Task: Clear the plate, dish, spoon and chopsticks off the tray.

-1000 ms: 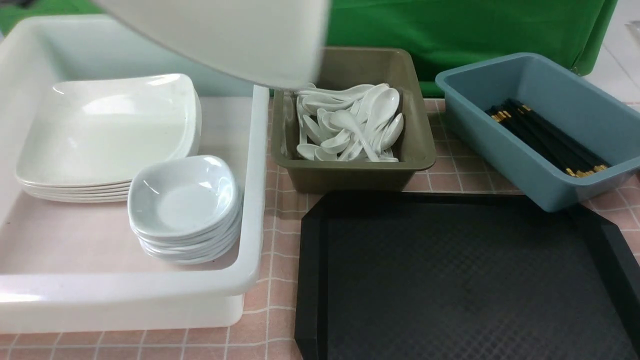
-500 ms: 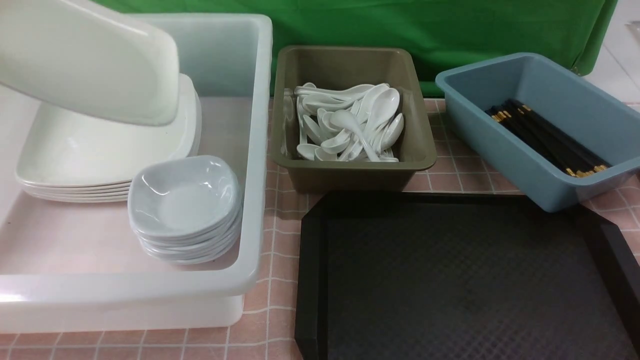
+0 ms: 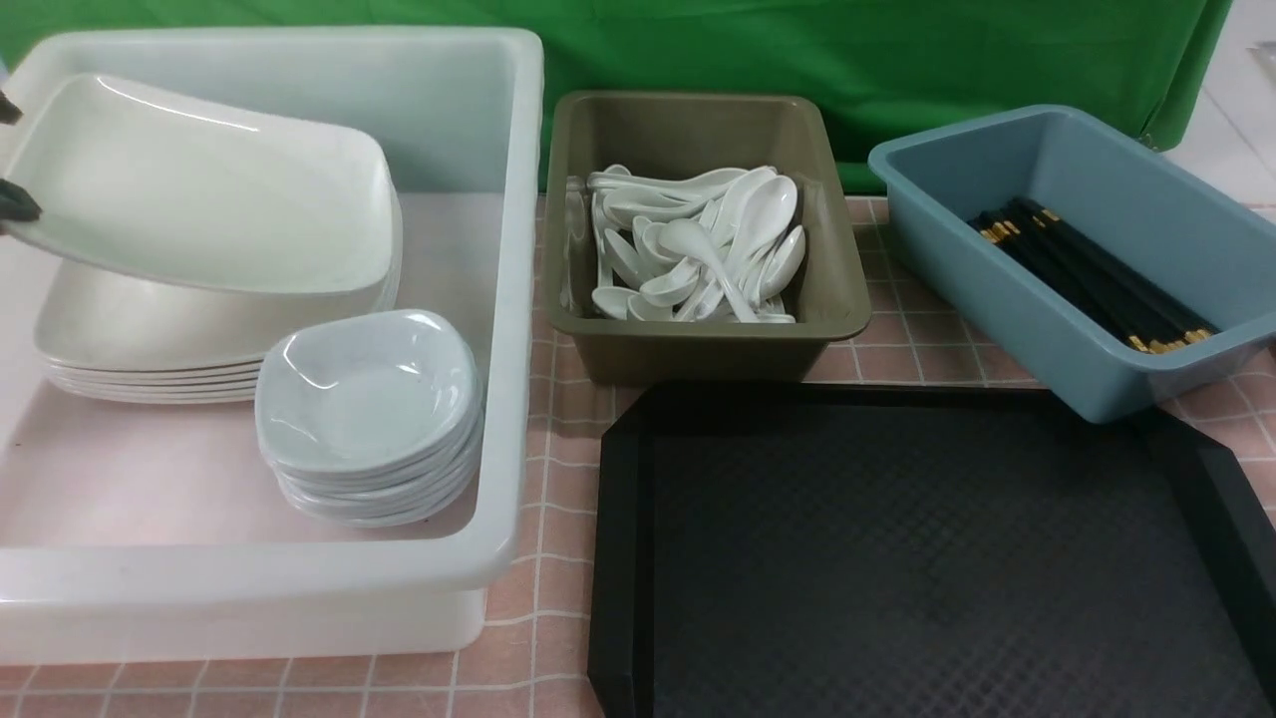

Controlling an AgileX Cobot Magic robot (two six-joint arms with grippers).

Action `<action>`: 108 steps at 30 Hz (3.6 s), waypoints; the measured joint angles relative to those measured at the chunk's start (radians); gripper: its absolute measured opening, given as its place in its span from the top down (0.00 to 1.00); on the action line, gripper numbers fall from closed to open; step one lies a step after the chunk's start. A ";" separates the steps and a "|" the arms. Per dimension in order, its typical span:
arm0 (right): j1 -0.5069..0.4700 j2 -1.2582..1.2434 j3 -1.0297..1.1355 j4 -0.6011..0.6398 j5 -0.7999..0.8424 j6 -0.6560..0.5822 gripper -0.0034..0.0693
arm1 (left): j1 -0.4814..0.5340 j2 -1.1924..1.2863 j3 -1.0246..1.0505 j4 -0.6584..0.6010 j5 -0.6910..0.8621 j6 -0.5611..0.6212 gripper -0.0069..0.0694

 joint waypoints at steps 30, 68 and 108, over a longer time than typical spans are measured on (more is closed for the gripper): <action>0.000 -0.002 -0.091 -0.015 -0.188 -0.082 0.91 | 0.000 -0.242 -0.002 0.159 0.366 0.147 0.88; 0.000 0.034 0.268 0.315 -0.804 -0.075 0.89 | -0.008 -0.630 -0.002 0.045 0.696 0.251 0.91; -1.037 -0.123 0.703 0.434 -0.995 -0.071 0.76 | -0.045 -0.662 0.086 0.016 0.593 0.244 0.91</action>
